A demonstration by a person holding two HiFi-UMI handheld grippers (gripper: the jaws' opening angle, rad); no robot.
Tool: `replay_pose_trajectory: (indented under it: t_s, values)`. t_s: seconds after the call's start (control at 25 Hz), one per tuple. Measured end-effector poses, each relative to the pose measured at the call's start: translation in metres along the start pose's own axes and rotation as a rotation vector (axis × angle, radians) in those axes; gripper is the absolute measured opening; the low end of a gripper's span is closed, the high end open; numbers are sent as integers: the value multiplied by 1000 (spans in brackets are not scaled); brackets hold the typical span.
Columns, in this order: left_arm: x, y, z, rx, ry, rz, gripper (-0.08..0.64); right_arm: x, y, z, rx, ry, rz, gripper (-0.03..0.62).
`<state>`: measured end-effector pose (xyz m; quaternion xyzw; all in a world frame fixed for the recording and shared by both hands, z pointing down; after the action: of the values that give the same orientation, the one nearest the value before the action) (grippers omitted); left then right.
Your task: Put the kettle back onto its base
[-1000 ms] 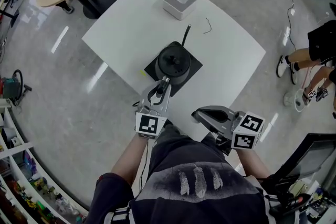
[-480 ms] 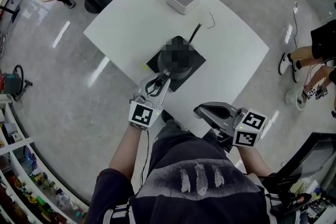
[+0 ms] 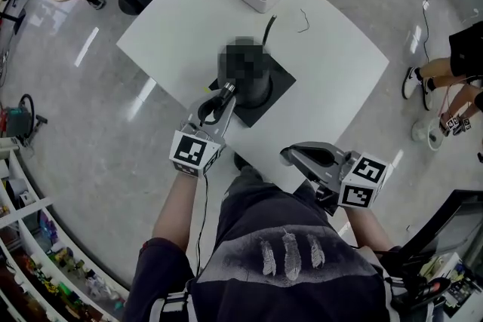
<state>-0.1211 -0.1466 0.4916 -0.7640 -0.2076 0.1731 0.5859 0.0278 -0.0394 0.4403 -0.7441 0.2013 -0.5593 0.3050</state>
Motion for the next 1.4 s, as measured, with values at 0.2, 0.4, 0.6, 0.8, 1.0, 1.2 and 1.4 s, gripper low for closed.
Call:
replay_pose_trajectory:
  t_s: [0.2, 0.4, 0.6, 0.8, 1.0, 1.2, 1.4]
  values:
    - [10, 8, 7, 17, 11, -9, 49, -3, -1, -3, -19, 8, -3, 0]
    - [25, 6, -2, 30, 4, -33, 49, -4, -2, -6, -34, 10, -3, 0]
    - [33, -8, 2, 48, -10, -105, 52, -1, -4, 0, -30, -10, -13, 0]
    - [29, -18, 7, 95, -12, -57, 53, 0, -5, 1, -33, -14, -17, 0]
    - [28, -21, 7, 116, -29, -67, 54, -3, -4, -8, -40, 2, -3, 0]
    - [12, -20, 7, 113, -12, -77, 53, -4, -7, -25, -51, 30, 11, 0]
    - [8, -21, -4, 119, -32, -85, 53, -15, -13, -23, -23, 15, 25, 0]
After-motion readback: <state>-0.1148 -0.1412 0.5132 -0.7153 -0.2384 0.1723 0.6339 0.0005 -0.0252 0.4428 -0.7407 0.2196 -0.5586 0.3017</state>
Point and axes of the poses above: the fingertips, and each gripper's own axes: z backward along the fingers, x to its right, y out of its top, the point moved 2 cm from there along z, backward along the fingers, and after that the axes turned 8 degrees about y, right-handed, at the moved point
